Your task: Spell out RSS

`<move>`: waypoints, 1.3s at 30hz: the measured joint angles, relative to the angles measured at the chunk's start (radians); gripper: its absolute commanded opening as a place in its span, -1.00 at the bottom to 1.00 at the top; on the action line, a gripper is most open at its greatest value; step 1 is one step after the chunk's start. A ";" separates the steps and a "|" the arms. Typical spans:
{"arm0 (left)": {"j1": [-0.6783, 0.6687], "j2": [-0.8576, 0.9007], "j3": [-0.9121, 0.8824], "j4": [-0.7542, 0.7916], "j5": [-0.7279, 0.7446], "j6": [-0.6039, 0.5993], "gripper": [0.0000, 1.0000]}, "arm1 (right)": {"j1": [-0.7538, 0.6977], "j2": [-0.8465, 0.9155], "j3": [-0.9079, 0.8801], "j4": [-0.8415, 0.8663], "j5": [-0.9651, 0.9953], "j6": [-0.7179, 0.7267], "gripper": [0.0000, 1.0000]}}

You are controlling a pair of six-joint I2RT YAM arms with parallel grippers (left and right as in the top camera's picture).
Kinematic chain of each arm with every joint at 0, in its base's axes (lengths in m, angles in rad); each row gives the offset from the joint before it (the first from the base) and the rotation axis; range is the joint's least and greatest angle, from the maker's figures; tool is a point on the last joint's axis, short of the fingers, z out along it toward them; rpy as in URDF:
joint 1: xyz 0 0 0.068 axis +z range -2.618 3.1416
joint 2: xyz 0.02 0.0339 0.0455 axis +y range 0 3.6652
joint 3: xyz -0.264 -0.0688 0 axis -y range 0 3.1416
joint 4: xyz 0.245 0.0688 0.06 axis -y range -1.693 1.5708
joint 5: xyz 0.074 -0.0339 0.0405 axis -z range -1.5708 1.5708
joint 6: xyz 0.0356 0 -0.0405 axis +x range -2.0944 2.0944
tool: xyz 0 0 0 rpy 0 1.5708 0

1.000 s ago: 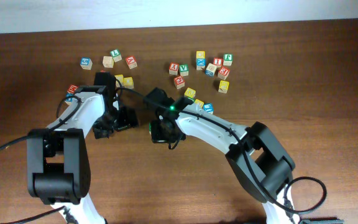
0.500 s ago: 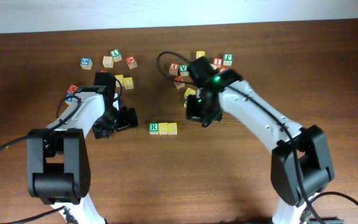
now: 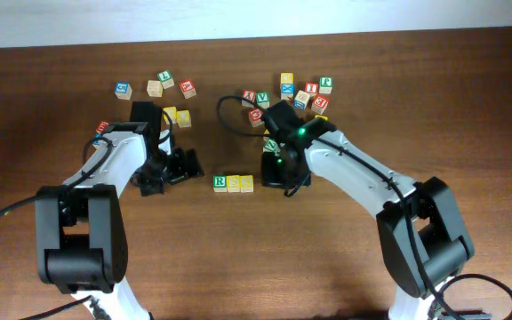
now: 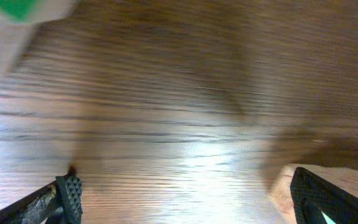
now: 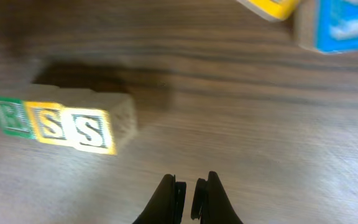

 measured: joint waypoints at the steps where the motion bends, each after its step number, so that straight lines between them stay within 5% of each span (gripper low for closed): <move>1: -0.001 0.000 0.000 0.005 0.023 0.001 0.53 | 0.013 0.000 -0.003 0.017 -0.002 0.003 -0.91; 8: -0.039 0.008 -0.002 -0.021 0.053 0.002 0.22 | 0.085 0.031 -0.006 0.051 0.000 0.042 -0.92; 16: -0.041 0.008 -0.003 -0.032 0.004 -0.003 0.64 | 0.091 0.074 -0.011 0.050 -0.001 0.053 -0.92; 22: -0.042 0.006 -0.001 -0.032 0.002 -0.003 0.62 | 0.102 0.074 -0.011 0.076 -0.001 0.060 -0.91; 26: -0.041 0.006 -0.001 -0.033 -0.004 -0.003 0.31 | 0.114 0.074 -0.011 0.087 -0.001 0.060 -0.92; 29: -0.041 0.006 -0.002 -0.035 -0.014 -0.006 -0.11 | 0.116 0.074 -0.011 0.088 0.002 0.060 -0.92; 33: -0.042 0.010 -0.004 -0.037 -0.019 -0.002 -1.00 | 0.116 0.074 -0.011 0.088 0.002 0.060 -0.91; 39: -0.076 0.010 -0.004 -0.034 -0.021 -0.015 -1.00 | 0.116 0.074 -0.011 0.088 0.002 0.060 -0.91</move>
